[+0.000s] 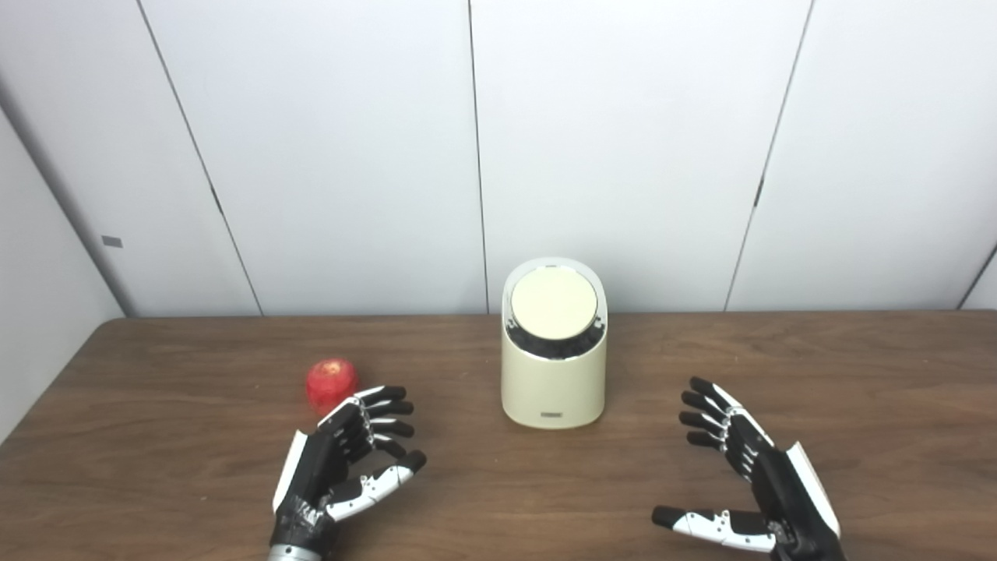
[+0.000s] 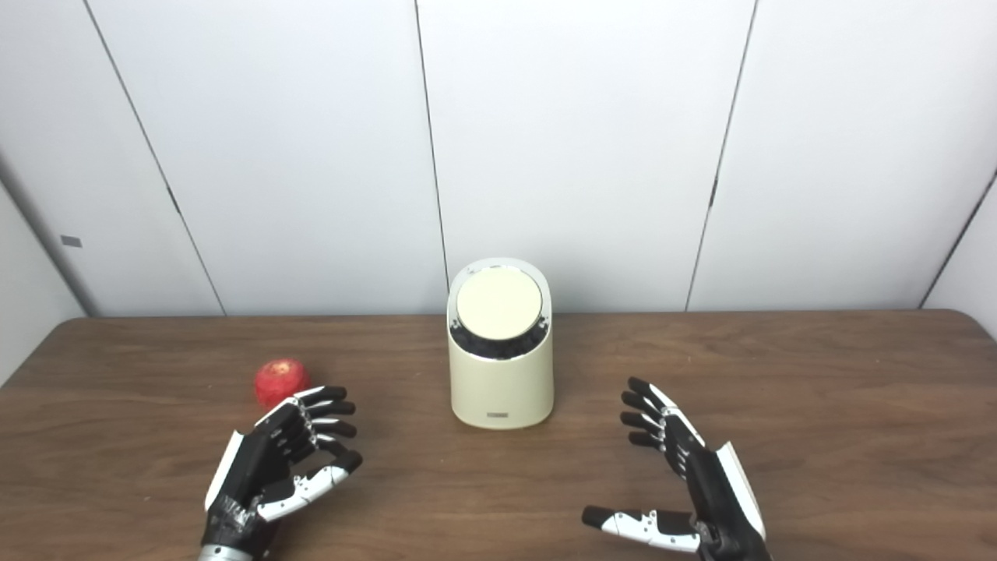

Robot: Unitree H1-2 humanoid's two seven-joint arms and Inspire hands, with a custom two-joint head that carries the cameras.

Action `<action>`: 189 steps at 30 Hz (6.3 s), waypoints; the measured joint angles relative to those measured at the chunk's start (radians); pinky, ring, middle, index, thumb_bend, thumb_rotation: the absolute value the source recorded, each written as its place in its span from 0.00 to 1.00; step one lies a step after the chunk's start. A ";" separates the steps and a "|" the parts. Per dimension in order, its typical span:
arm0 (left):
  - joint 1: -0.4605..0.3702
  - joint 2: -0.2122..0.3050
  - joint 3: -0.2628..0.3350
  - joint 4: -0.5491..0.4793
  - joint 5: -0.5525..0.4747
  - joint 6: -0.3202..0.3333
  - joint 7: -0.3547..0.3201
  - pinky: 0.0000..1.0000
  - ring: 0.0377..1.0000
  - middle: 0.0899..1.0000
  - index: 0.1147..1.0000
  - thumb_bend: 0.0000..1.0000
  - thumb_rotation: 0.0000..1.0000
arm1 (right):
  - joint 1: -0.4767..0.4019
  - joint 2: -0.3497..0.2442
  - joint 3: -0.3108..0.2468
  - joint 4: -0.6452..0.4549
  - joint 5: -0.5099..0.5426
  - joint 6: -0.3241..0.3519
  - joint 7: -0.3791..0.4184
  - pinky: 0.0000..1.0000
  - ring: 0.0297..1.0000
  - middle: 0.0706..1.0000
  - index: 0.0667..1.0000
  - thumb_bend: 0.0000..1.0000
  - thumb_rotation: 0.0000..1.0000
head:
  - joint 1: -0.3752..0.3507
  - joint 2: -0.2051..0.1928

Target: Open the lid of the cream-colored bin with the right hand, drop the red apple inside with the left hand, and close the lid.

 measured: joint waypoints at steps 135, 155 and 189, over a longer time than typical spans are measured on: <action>-0.011 -0.012 -0.026 0.007 -0.011 0.004 -0.030 0.48 0.58 0.66 0.70 0.66 0.04 | -0.789 0.018 0.226 0.332 -0.805 0.587 0.246 0.60 0.79 0.85 0.85 0.78 0.20 | -0.005 0.015; -0.012 -0.014 -0.028 0.006 -0.012 0.004 -0.030 0.48 0.58 0.65 0.69 0.66 0.04 | -0.666 -0.069 0.134 0.121 -0.662 0.589 0.242 0.55 0.72 0.84 0.82 0.77 0.20 | -0.008 0.014; 0.011 -0.021 0.032 -0.101 0.165 -0.009 0.109 0.53 0.59 0.65 0.66 0.63 0.00 | -0.129 -0.099 -0.039 0.042 -0.215 0.168 -0.030 0.66 0.80 0.87 0.86 0.78 0.17 | 0.103 -0.006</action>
